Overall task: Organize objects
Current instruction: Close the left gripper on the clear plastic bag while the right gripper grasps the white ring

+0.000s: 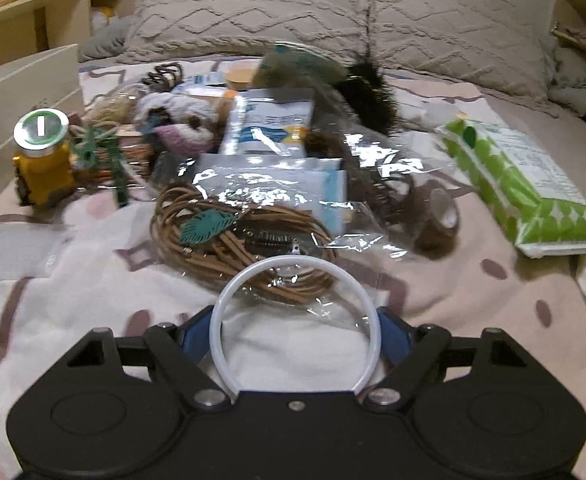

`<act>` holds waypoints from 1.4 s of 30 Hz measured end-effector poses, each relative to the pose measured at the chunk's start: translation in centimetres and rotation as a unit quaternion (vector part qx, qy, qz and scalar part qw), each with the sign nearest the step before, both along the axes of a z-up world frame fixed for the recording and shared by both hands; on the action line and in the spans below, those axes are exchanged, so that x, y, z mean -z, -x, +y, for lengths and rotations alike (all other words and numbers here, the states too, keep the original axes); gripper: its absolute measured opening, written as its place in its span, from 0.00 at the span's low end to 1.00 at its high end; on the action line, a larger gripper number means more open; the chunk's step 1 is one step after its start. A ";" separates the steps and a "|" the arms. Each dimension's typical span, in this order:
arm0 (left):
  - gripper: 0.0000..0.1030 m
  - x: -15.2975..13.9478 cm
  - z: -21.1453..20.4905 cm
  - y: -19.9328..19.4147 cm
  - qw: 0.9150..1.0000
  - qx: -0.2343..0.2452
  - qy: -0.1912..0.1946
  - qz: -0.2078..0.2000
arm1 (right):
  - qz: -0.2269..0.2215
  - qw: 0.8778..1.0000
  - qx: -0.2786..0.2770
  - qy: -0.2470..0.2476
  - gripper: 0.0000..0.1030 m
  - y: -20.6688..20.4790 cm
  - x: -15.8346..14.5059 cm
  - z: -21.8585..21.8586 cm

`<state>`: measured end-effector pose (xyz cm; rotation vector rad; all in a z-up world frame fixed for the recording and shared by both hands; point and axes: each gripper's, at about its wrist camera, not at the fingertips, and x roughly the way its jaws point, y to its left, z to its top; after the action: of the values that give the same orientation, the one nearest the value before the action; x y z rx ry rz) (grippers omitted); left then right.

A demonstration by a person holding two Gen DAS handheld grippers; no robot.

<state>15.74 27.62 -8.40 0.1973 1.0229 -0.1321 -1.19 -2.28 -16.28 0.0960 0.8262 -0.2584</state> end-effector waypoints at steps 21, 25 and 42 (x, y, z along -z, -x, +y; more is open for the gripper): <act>0.85 2.0 -8.6 0.1 0.956 0.287 0.063 -0.009 | -0.004 0.993 -0.101 -0.056 0.81 3.1 -0.3 5.4; 0.93 3.0 -8.3 -1.3 0.952 0.291 0.087 0.025 | -0.005 0.993 -0.101 -0.061 0.82 3.2 -0.1 5.2; 0.94 3.6 -7.2 0.3 0.908 0.377 0.088 0.157 | -0.009 0.993 -0.096 -0.064 0.82 3.2 0.1 5.0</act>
<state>15.45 20.41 -11.97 0.4113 1.2024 -0.9856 -4.43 2.75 -16.40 0.1379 0.8278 -0.0237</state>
